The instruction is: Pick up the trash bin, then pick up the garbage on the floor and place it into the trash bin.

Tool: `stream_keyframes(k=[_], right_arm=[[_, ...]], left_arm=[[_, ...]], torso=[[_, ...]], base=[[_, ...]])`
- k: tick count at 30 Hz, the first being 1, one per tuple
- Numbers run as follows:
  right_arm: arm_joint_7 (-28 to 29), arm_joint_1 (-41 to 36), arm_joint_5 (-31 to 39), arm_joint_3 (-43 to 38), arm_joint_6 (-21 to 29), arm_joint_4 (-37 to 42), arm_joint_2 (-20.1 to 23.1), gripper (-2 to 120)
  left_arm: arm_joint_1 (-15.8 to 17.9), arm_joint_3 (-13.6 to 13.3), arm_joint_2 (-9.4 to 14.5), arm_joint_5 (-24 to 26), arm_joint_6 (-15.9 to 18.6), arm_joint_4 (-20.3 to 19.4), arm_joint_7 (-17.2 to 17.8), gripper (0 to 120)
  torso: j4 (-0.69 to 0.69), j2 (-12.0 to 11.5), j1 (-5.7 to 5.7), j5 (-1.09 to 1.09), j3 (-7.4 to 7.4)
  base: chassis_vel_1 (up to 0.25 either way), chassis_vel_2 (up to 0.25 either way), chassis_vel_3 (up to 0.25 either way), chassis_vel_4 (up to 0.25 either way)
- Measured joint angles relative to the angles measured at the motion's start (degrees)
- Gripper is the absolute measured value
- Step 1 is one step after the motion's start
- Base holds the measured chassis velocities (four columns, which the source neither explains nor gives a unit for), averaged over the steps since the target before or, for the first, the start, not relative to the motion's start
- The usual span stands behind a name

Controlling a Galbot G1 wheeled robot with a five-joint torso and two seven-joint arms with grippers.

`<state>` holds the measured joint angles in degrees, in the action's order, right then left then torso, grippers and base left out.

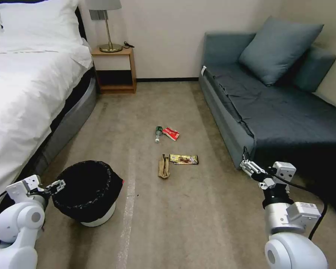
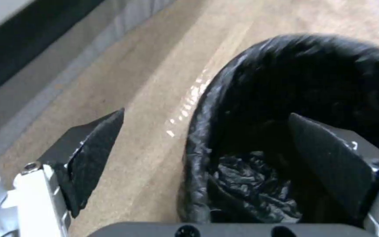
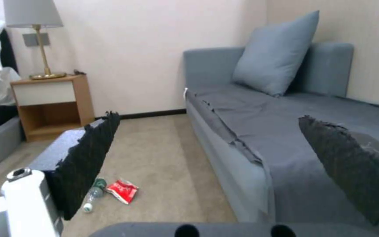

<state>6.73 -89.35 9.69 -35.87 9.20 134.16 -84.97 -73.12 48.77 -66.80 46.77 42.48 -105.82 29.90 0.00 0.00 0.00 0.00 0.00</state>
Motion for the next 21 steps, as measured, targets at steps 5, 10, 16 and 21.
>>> stream_keyframes(k=[5,10,16,21], right_arm=[[0.0,0.4,0.0,0.0,0.0,-0.5,0.0,100],[0.0,1.0,0.0,0.0,0.1,-1.0,-0.2,100],[0.0,1.2,-0.2,0.0,0.2,-1.1,-0.4,100],[0.1,1.2,-0.3,0.0,0.2,-1.1,-0.5,100]], left_arm=[[1.2,-0.9,0.4,0.4,0.0,4.1,0.0,99],[2.5,-1.8,0.7,1.4,-0.1,7.3,0.0,98],[2.8,-2.3,0.7,2.5,-0.2,8.4,-0.1,82],[3.1,-2.5,0.6,3.3,-0.4,9.0,-0.1,64]], torso=[[0.01,0.0,0.0,0.0,0.0],[0.0,0.0,0.0,0.0,0.0],[0.0,0.0,0.0,0.0,0.0],[0.0,0.0,0.0,0.03,0.0]], base=[[0.0,0.0,0.0,0.0],[0.0,0.0,0.0,0.0],[0.0,0.0,0.0,0.0],[0.0,0.0,0.0,0.0]])
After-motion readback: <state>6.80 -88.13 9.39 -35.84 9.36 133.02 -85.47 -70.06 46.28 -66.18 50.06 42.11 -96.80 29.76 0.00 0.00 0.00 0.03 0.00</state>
